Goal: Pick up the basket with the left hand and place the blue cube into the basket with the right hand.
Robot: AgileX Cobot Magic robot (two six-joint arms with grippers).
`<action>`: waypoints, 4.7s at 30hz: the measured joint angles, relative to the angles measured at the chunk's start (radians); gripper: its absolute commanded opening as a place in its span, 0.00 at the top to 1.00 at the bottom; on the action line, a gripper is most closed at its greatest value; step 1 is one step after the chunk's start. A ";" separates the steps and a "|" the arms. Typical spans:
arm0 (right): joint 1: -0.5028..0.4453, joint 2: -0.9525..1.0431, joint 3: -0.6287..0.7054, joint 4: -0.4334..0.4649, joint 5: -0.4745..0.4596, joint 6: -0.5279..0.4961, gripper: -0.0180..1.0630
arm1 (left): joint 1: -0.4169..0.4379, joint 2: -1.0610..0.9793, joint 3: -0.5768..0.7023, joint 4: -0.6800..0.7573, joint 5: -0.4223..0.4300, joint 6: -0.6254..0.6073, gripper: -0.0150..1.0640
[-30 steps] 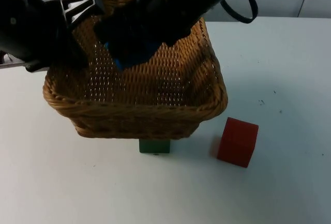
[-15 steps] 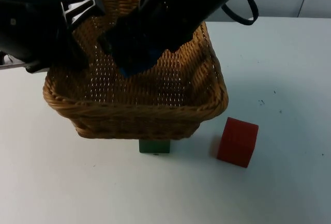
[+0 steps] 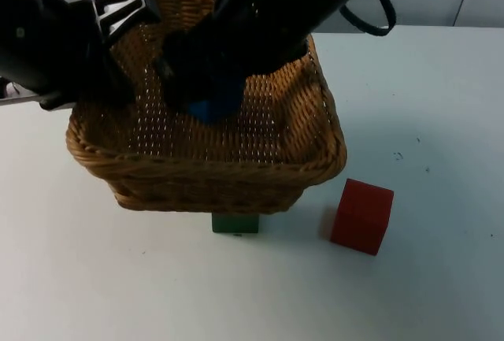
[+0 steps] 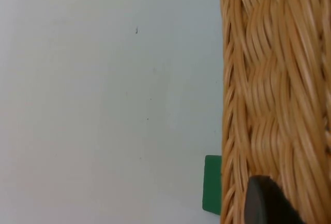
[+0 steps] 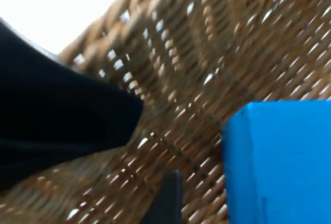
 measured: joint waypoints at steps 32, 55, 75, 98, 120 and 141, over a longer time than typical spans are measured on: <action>0.002 -0.666 0.368 -0.376 0.116 0.338 0.28 | 0.267 -0.030 0.000 -0.007 0.071 0.248 0.99; 0.002 -1.033 0.573 -0.376 0.145 0.415 0.28 | 0.357 0.151 0.000 -0.007 -0.008 0.424 0.99; 0.002 -1.143 0.583 -0.378 0.169 0.437 0.28 | 0.357 0.259 0.000 -0.009 -0.081 0.447 0.99; 0.002 -1.143 0.583 -0.378 0.172 0.437 0.28 | 0.359 0.254 -0.003 0.169 -0.092 0.447 0.40; 0.002 -1.143 0.583 -0.421 0.175 0.437 0.28 | 0.359 -0.553 -0.127 0.167 0.137 0.449 0.40; 0.034 -1.312 0.751 -0.424 0.176 0.388 0.28 | 0.359 -1.251 0.080 0.228 0.669 0.408 0.01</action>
